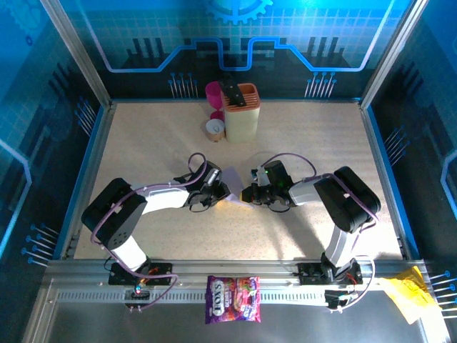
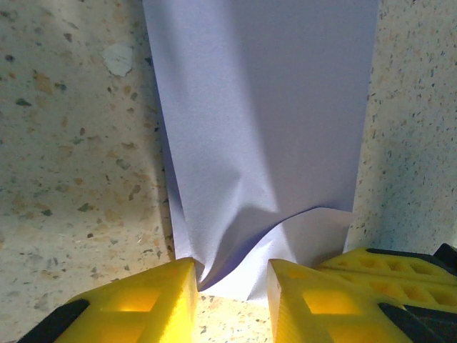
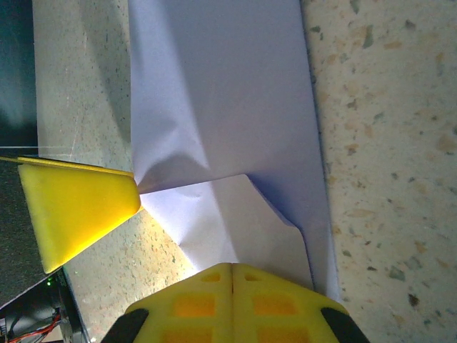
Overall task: Fold a paper plane with a square sheet of paper (pick it up from the middle)
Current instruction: Fourth fold the wing at the center of the table.
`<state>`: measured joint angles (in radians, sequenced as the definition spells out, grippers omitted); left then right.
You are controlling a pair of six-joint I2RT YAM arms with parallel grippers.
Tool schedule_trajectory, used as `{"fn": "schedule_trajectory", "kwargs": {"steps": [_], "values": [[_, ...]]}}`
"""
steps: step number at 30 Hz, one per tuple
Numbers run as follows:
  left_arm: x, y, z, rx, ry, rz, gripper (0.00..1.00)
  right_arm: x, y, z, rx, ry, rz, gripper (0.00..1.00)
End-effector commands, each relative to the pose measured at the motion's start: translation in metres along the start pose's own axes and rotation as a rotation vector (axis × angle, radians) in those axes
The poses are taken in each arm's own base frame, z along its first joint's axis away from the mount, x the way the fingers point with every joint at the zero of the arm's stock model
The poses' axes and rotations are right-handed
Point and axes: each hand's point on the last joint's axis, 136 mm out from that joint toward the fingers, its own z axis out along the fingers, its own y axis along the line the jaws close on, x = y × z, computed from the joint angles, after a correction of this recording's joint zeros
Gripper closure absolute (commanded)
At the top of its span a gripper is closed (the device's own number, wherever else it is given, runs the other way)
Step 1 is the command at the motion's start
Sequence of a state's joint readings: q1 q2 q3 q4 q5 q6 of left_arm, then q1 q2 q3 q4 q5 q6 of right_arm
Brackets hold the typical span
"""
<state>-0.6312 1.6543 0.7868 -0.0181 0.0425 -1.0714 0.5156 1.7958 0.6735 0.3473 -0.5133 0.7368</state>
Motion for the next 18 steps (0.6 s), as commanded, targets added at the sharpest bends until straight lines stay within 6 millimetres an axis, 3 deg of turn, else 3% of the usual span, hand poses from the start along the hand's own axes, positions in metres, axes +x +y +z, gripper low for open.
{"fn": "schedule_trajectory", "kwargs": {"steps": [1, 10, 18], "values": [[-0.0039, -0.0108, -0.0073, 0.031, -0.005, 0.010, 0.67, 0.0465, -0.0608, 0.0049, 0.196, 0.113, 0.132, 1.00], [-0.0028, -0.0032, -0.0053, 0.037, -0.016, 0.009, 0.68, 0.0465, -0.0608, 0.0049, 0.195, 0.113, 0.134, 1.00], [-0.0033, -0.0029, -0.0051, 0.048, -0.028, 0.021, 0.79, 0.0466, -0.0612, 0.0051, 0.197, 0.113, 0.135, 1.00]]}}
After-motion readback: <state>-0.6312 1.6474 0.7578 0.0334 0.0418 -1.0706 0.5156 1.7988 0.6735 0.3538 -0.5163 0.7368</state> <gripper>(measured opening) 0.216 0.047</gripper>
